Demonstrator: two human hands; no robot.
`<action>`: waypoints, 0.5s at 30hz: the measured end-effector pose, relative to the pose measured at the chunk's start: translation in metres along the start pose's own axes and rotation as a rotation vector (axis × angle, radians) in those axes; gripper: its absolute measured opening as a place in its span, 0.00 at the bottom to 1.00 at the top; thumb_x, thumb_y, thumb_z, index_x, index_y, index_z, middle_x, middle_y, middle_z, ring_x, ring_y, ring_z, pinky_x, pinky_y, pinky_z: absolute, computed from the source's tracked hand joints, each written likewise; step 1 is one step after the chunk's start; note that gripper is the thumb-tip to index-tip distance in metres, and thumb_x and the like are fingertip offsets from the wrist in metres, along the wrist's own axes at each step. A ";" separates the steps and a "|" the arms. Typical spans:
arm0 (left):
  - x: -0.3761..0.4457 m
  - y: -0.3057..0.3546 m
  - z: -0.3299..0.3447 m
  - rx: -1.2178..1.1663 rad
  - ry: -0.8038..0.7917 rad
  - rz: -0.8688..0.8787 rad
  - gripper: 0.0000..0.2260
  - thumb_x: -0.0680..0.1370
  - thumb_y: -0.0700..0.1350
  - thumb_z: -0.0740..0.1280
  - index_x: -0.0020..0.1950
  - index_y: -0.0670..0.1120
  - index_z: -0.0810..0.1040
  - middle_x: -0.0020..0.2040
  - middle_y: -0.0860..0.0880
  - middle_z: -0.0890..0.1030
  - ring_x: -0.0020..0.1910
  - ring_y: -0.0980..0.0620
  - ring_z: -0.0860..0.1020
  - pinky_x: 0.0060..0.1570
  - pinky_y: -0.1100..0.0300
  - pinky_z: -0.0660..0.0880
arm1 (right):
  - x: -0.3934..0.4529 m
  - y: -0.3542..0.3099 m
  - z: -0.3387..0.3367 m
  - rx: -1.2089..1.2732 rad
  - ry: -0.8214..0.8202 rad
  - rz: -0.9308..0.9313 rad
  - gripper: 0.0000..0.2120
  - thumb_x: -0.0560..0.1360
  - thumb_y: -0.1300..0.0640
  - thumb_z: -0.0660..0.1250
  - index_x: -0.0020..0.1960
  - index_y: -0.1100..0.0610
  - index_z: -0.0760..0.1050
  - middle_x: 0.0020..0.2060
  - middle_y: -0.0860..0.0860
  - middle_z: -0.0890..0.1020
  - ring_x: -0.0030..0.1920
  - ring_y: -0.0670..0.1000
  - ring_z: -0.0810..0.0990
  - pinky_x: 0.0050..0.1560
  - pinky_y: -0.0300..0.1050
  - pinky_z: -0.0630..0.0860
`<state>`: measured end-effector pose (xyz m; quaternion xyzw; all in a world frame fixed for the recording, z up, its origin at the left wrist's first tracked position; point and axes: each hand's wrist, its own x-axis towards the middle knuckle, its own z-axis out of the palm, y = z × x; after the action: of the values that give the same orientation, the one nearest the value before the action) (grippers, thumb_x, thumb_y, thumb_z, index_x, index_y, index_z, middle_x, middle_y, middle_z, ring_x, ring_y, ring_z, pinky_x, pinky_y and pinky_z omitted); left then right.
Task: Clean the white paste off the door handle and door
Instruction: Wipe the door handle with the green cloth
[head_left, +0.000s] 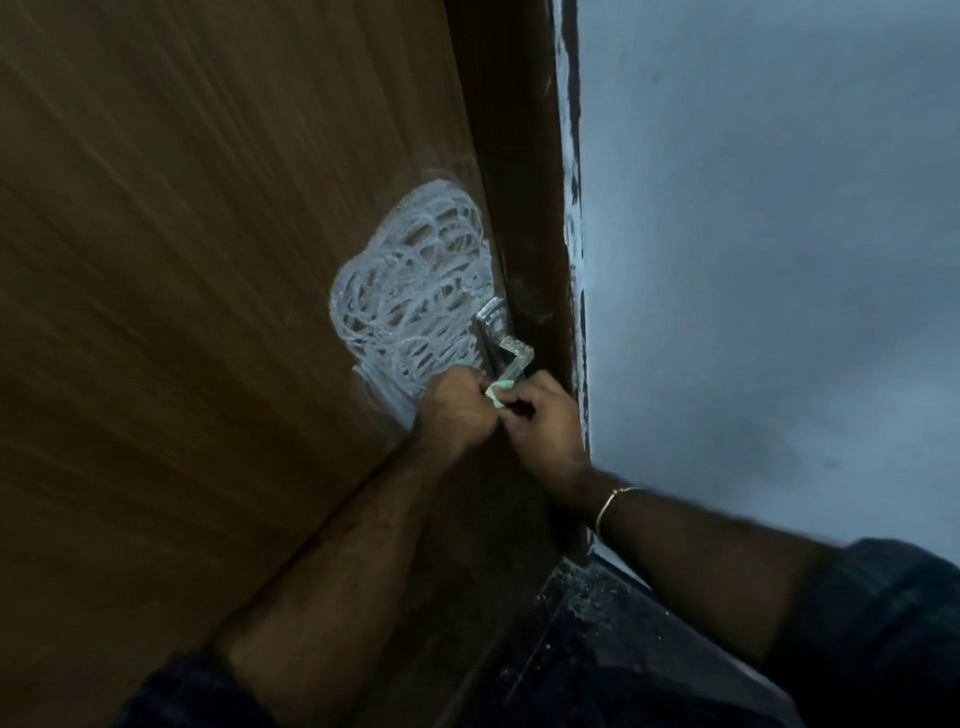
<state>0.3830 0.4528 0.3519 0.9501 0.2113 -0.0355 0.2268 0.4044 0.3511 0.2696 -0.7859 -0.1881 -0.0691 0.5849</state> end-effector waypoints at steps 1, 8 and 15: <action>0.000 0.002 0.001 -0.009 0.018 0.015 0.08 0.79 0.42 0.67 0.55 0.47 0.83 0.52 0.46 0.84 0.49 0.50 0.79 0.44 0.57 0.75 | -0.002 -0.002 0.003 0.090 0.047 0.115 0.08 0.69 0.69 0.74 0.47 0.64 0.83 0.43 0.48 0.78 0.41 0.36 0.77 0.46 0.26 0.72; 0.001 0.004 0.001 0.090 0.045 0.068 0.08 0.80 0.43 0.67 0.58 0.45 0.81 0.53 0.47 0.82 0.47 0.54 0.76 0.45 0.61 0.69 | 0.004 -0.031 -0.007 0.976 0.152 0.741 0.12 0.76 0.72 0.65 0.59 0.72 0.76 0.48 0.61 0.81 0.42 0.50 0.80 0.60 0.49 0.78; 0.000 0.010 -0.002 0.202 0.048 0.117 0.09 0.80 0.43 0.66 0.58 0.42 0.82 0.53 0.44 0.83 0.46 0.51 0.77 0.44 0.63 0.69 | 0.004 -0.032 0.001 1.101 0.216 0.765 0.13 0.78 0.72 0.61 0.62 0.73 0.74 0.58 0.65 0.80 0.54 0.58 0.79 0.66 0.53 0.74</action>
<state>0.3872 0.4457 0.3575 0.9794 0.1563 -0.0204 0.1264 0.3957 0.3603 0.2988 -0.3735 0.1546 0.1705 0.8986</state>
